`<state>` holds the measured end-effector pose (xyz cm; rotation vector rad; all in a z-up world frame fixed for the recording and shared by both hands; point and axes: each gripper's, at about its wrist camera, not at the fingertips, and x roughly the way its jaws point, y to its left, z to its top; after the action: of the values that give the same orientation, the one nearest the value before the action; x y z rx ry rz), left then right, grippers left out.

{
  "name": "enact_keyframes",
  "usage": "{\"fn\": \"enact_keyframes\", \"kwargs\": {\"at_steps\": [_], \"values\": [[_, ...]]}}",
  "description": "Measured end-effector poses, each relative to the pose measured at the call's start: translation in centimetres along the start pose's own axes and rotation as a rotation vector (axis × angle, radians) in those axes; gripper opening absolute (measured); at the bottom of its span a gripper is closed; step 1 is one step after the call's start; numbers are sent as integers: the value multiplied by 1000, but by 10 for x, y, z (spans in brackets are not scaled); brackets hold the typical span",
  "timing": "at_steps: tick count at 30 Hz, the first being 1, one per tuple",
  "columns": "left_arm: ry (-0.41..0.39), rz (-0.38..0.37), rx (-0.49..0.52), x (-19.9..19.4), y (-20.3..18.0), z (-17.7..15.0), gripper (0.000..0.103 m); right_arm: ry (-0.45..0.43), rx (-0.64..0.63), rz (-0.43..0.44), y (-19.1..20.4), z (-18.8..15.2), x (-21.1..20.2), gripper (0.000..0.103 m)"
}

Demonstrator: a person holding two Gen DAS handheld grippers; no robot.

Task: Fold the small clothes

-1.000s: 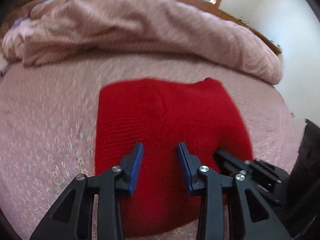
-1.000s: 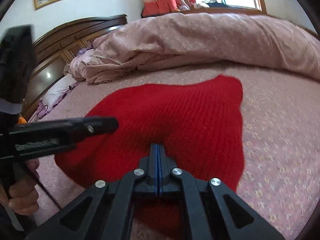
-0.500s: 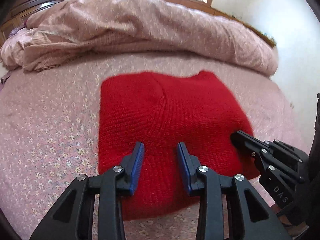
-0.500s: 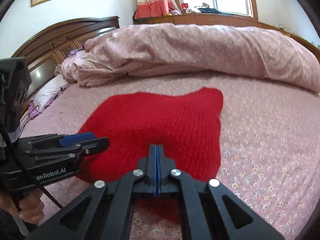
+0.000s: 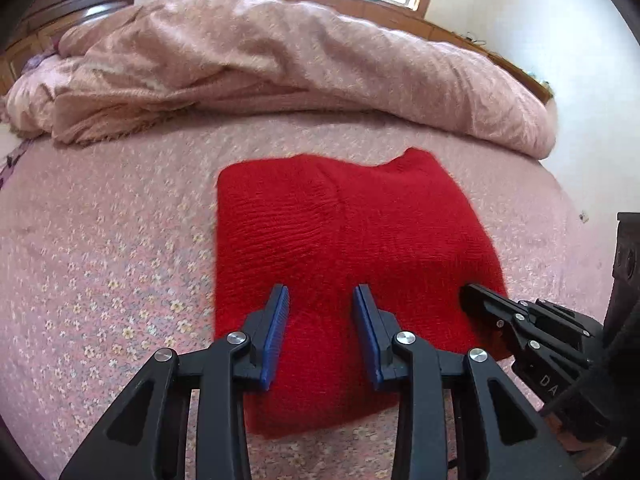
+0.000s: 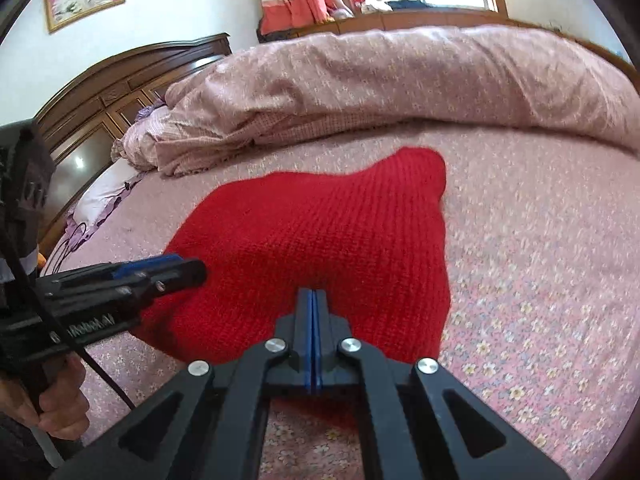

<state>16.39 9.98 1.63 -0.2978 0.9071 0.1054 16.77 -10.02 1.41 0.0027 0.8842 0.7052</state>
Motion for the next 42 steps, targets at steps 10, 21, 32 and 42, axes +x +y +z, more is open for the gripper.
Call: {"fn": "enact_keyframes", "kwargs": {"at_steps": [10, 21, 32, 42], "values": [[-79, -49, 82, -10, 2, -13, 28, -18, -72, 15, 4, -2, 4, 0], [-138, -119, -92, -19, 49, 27, 55, -167, 194, 162, -52, 32, -25, 46], [126, -195, -235, 60, 88, 1, 97, 46, 487, 269, -125, 14, 27, 82], [145, -437, -232, 73, 75, 16, 86, 97, 635, 506, -131, 0, 58, 86]]}}
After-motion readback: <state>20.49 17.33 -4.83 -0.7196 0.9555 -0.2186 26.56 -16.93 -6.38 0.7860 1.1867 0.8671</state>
